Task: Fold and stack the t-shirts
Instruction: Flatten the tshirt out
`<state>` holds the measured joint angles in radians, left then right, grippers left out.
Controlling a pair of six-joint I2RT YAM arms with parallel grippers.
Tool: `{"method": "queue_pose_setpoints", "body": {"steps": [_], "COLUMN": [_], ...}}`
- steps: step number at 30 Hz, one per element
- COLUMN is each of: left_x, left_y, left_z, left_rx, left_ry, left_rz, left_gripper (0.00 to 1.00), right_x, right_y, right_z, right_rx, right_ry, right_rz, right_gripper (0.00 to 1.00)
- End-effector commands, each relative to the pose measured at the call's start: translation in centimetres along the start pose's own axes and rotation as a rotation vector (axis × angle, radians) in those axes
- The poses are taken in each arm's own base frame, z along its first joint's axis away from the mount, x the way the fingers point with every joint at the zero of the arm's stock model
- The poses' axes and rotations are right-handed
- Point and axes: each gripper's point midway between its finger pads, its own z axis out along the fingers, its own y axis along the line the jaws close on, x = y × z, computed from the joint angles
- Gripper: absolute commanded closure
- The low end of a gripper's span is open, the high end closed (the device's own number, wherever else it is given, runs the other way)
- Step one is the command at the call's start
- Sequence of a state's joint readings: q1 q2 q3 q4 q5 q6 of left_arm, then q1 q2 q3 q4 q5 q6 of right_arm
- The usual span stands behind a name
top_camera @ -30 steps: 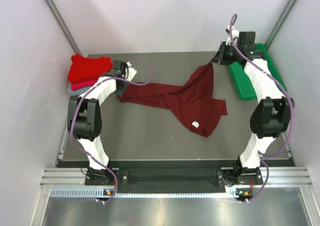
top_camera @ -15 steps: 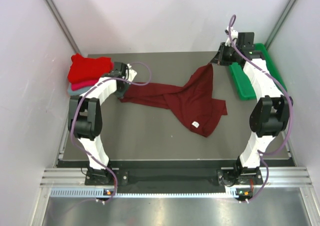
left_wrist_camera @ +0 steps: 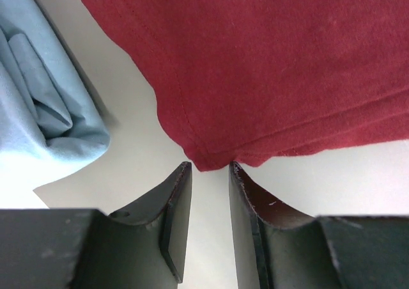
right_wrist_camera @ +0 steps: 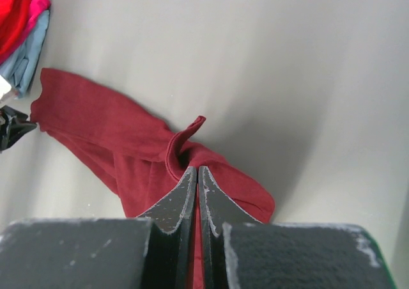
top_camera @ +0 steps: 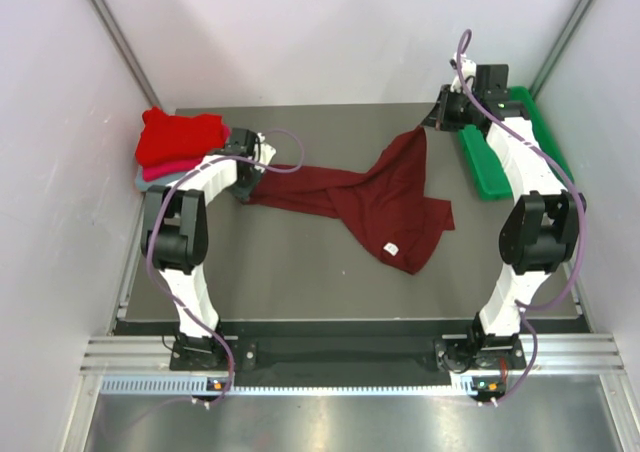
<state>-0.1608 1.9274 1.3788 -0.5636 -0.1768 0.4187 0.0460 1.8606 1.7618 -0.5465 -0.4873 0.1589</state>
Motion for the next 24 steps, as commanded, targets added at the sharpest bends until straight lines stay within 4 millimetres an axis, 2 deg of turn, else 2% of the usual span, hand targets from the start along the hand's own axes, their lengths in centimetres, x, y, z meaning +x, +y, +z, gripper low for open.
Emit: {"method": "queue_pose_setpoints", "body": {"steps": [1,9,11,12,15,21,24], "left_x": [-0.6,-0.9,-1.2,-1.3,-1.7,-3.7,-5.7], "left_y": [0.4,0.6,0.8,1.0,1.8,4.3,6.1], "left_z": [1.0,2.2,2.2,2.1,1.6,-1.9,-5.0], "left_rx": [-0.023,-0.033,-0.041,-0.046,-0.077,-0.143,-0.192], "left_ry": [-0.020,-0.011,-0.019,-0.020,-0.035,-0.117,-0.194], "left_rz": [-0.008,0.004,0.000,-0.003,-0.011,-0.022,-0.021], "left_gripper": [0.65,0.70,0.79,0.87,1.00,1.00,1.00], "right_x": [-2.0,-2.0,-2.0,-2.0,-2.1,-3.1,-4.3], "right_y": [1.2,1.2,1.2,1.2,1.2,1.2,1.2], "right_z": [-0.3,-0.1,-0.1,-0.2,-0.1,-0.3,-0.8], "right_rx": [-0.013,-0.009,-0.007,-0.006,-0.006,0.005,0.026], "right_ry": [-0.051,-0.049,-0.049,-0.050,-0.052,-0.075,-0.104], "right_rz": [-0.048,-0.055,-0.055,-0.057,-0.057,-0.065,-0.084], "right_gripper": [1.00,1.00,1.00,1.00,1.00,1.00,1.00]}}
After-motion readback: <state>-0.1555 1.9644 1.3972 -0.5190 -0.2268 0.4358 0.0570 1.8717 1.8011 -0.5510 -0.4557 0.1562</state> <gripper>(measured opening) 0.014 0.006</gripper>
